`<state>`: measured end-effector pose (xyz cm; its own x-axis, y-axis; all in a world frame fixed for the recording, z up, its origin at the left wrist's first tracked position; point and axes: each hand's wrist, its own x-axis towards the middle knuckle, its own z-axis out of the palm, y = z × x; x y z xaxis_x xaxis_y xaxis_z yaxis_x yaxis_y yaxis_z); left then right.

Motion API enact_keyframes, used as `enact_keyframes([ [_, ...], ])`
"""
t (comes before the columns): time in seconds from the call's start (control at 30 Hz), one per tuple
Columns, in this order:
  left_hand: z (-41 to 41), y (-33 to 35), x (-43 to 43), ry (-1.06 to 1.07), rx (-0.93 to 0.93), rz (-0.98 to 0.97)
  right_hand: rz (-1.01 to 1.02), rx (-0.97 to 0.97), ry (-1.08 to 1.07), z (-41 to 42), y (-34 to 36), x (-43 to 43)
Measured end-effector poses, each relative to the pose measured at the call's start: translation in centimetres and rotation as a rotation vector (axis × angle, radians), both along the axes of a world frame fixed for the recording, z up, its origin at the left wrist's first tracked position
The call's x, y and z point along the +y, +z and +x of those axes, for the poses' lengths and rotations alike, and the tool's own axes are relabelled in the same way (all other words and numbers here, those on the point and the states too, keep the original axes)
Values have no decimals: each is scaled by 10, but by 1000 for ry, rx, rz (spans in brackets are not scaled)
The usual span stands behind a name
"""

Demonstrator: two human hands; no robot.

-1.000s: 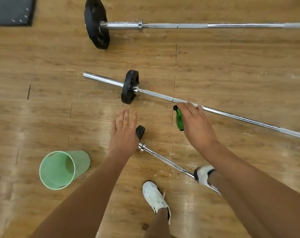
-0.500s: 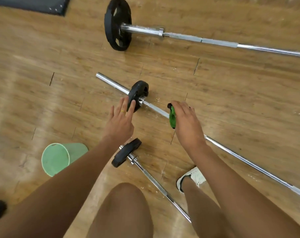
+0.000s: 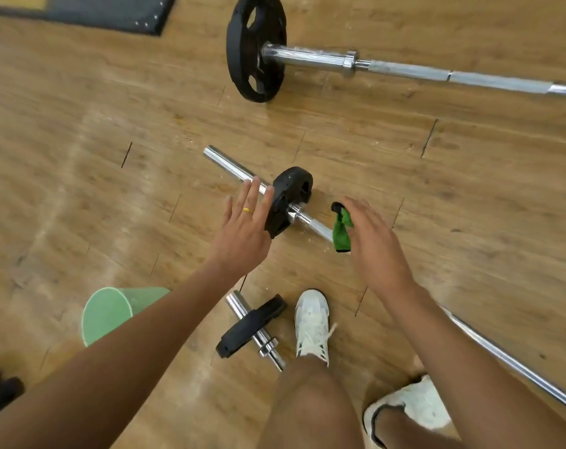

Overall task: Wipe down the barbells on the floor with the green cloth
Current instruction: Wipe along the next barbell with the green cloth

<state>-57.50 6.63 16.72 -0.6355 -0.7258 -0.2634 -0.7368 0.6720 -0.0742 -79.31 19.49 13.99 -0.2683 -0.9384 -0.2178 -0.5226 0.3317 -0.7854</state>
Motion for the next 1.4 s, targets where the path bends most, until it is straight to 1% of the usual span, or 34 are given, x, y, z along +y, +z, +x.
enact_keyframes([
  [0.17,16,-85,-45,-39,85,-76,-116,-98,46,7,-93,-67],
  [0.3,12,-133,-74,-117,136,-119,-142,-201,47,9,-147,-114],
  [0.37,4,-150,-88,-147,169,-119,-162,-217,72,3,-169,-131],
  [0.53,-26,-172,-121,-205,306,-84,-274,-210,57,-15,-198,-163],
  [0.67,-47,-182,-140,-264,376,-128,-390,-229,13,-22,-207,-186],
  [0.73,-55,-186,-144,-227,419,-104,-442,-231,-34,-22,-207,-193],
  [0.8,-61,-188,-145,-138,480,0,-480,-256,-94,-21,-204,-196],
  [0.9,-70,-192,-146,-14,619,188,-476,-462,-160,-19,-196,-198],
  [1.0,-78,-194,-145,138,865,423,-464,-631,-185,-18,-193,-198],
  [1.07,-83,-194,-143,243,1055,599,-438,-660,-201,-18,-195,-197],
  [1.17,-87,-196,-139,363,1231,692,-347,-651,-210,-22,-201,-196],
  [1.23,-88,-198,-137,446,1310,773,-311,-684,-185,-26,-205,-194],
  [1.33,-90,-199,-131,524,1379,914,-268,-760,-54,-31,-208,-185],
  [1.4,-91,-199,-127,541,1399,947,-243,-767,-18,-32,-211,-178],
])
